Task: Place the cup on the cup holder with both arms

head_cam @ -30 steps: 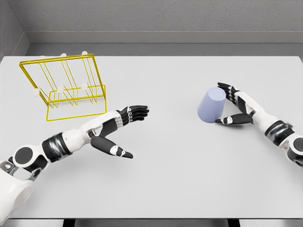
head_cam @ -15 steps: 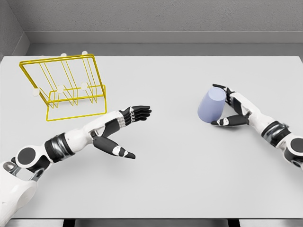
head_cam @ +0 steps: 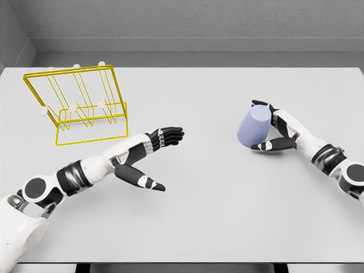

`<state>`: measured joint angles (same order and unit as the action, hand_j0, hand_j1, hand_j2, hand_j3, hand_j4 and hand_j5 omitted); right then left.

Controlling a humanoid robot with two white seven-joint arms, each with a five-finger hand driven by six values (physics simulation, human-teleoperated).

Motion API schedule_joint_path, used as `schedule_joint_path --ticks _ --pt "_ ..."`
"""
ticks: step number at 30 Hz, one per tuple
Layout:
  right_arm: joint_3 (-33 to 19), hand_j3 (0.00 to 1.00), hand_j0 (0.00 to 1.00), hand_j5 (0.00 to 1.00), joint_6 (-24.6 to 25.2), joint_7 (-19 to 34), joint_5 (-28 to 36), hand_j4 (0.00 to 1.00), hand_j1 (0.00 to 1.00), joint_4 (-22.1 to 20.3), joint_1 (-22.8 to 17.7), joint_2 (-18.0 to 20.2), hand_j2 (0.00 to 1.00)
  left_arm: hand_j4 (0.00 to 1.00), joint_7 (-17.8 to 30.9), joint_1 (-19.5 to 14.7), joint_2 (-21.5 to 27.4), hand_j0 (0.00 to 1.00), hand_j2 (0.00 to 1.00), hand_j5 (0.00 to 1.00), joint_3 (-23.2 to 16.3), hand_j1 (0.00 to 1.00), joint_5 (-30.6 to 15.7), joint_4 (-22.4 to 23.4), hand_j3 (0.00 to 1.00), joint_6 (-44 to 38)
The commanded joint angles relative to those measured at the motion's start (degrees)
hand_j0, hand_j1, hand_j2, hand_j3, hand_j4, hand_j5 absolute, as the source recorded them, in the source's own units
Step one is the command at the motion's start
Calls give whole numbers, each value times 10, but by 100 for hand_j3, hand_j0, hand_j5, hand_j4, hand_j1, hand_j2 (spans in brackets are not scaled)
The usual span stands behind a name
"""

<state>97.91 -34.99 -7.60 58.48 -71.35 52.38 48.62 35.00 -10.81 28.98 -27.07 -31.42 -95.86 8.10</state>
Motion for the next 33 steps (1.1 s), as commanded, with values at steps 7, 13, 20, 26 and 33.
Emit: schedule_joint_path --ticks 7,13,20,26,33 --pt "-1 94 94 94 0 1 -3 94 94 -4 0 -1 94 100 0 -1 -3 100 100 100 0 100 -1 6 100 -1" --pt "0 83 83 83 0 0 -4 83 83 -4 4 -5 83 100 0 0 -13 100 100 100 0 100 -1 8 100 1" --pt "2 79 79 79 0 -3 -4 79 79 -4 4 -8 79 100 0 1 -9 100 100 100 0 100 -1 8 100 1" --pt "2 72 72 72 0 -3 -4 72 72 -4 4 -8 72 100 0 1 -6 100 100 100 0 100 -1 7 100 0" --pt "2 69 69 69 0 -3 -6 69 69 -5 5 -7 69 100 0 0 -4 100 100 100 1 100 -1 8 100 -1"
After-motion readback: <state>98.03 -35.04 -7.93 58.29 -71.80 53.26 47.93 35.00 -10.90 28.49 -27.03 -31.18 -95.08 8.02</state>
